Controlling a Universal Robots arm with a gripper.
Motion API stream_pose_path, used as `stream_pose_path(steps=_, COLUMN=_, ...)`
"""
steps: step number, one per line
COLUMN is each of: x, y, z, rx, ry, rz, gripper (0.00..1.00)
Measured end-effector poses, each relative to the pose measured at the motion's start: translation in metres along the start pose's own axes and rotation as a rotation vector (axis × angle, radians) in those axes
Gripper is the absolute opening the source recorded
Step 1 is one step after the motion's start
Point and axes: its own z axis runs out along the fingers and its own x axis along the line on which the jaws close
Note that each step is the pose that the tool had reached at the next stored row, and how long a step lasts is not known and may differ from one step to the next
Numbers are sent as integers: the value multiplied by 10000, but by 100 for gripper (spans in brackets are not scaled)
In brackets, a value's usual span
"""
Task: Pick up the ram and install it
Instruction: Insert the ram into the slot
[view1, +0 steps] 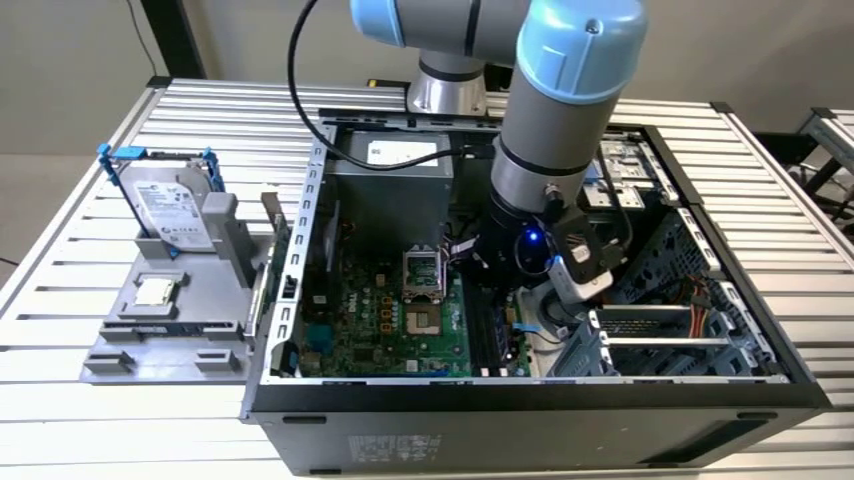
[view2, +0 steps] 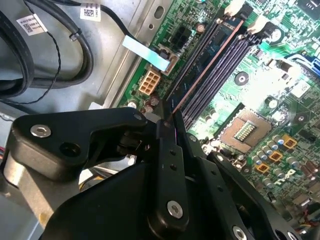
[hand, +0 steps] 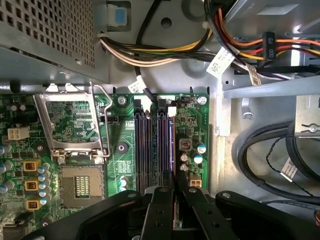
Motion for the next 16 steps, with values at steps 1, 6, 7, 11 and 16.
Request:
stream_pose_path(steps=1, x=-1, y=2, z=2, rx=-3, ry=-1, rz=0, gripper=0)
stream_pose_path(steps=6, x=-1, y=5, z=-18, rx=-14, ry=-3, rz=-1, gripper=0)
stream_pose_path(steps=7, x=-2, y=6, z=-21, rx=-13, ry=-3, rz=-1, gripper=0)
stream_pose_path(steps=11, x=-3, y=7, z=-97, rx=-14, ry=-5, rz=0, gripper=0)
stream_pose_path(steps=16, x=-4, y=5, z=-170, rx=-13, ry=-1, rz=0, gripper=0)
